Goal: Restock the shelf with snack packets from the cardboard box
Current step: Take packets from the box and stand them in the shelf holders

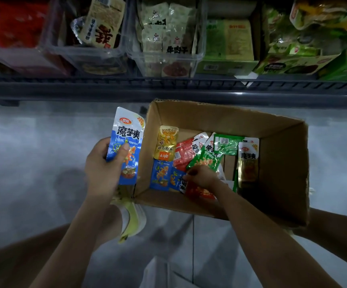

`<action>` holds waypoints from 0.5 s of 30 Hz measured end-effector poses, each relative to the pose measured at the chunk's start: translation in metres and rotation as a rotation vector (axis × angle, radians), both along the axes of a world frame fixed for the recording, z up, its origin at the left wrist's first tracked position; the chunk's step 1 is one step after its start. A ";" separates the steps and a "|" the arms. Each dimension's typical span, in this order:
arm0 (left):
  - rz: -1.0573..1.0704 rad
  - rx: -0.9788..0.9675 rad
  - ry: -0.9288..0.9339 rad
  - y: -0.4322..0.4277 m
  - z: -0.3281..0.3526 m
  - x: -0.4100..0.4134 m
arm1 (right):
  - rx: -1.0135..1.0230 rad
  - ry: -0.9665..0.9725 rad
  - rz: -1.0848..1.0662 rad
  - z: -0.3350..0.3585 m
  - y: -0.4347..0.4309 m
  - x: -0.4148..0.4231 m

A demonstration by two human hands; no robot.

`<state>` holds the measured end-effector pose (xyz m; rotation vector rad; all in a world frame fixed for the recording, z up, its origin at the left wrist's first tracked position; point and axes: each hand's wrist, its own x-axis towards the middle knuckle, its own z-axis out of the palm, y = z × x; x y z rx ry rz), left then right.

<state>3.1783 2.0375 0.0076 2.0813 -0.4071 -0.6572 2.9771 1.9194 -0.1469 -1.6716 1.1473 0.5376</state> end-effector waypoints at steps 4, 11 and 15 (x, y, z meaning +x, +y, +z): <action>0.007 -0.025 0.000 -0.004 0.006 -0.005 | -0.050 0.022 -0.017 -0.001 0.000 0.004; -0.052 -0.079 0.038 -0.009 0.016 -0.014 | 0.024 -0.345 -0.455 0.080 -0.029 -0.016; -0.111 -0.082 0.040 -0.011 0.023 -0.018 | 0.107 -0.473 -0.343 0.137 -0.043 -0.038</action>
